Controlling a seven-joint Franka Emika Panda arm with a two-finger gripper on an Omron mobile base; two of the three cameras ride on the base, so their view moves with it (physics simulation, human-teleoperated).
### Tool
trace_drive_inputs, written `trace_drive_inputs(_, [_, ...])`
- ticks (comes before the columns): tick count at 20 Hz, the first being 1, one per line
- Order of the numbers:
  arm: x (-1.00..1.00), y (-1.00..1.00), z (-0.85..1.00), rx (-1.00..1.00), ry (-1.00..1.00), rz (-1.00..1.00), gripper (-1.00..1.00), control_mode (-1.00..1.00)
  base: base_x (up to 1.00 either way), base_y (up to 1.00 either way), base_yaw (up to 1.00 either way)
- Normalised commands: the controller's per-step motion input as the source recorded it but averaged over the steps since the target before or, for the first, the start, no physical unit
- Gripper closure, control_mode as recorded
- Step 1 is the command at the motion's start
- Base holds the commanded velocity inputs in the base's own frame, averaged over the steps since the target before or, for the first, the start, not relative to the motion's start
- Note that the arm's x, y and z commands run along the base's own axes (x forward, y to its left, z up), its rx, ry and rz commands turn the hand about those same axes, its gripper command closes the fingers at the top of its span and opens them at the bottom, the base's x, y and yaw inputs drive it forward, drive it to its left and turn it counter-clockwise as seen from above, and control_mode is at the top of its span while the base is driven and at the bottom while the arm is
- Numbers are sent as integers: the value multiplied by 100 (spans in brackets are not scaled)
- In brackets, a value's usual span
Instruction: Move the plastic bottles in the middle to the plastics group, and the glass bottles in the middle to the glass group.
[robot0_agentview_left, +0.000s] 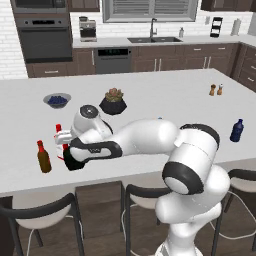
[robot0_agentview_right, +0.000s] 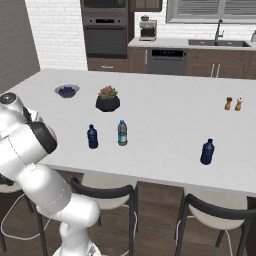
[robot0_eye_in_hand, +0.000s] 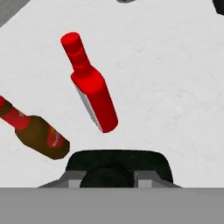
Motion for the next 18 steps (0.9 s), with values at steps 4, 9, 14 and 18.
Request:
trace_drive_inputs(4, [5,16,-30,0,-2,1,100,-100,0,0,0])
trace_drive_inputs(9, [4,4,-25,0,0,1,100,-100,0,0,0])
trace_drive_inputs(14, [0,0,-22,0,0,0,100,-100,0,0,0])
trace_drive_inputs(18, [-4,0,-16,0,0,0,-100,-100,0,0,0])
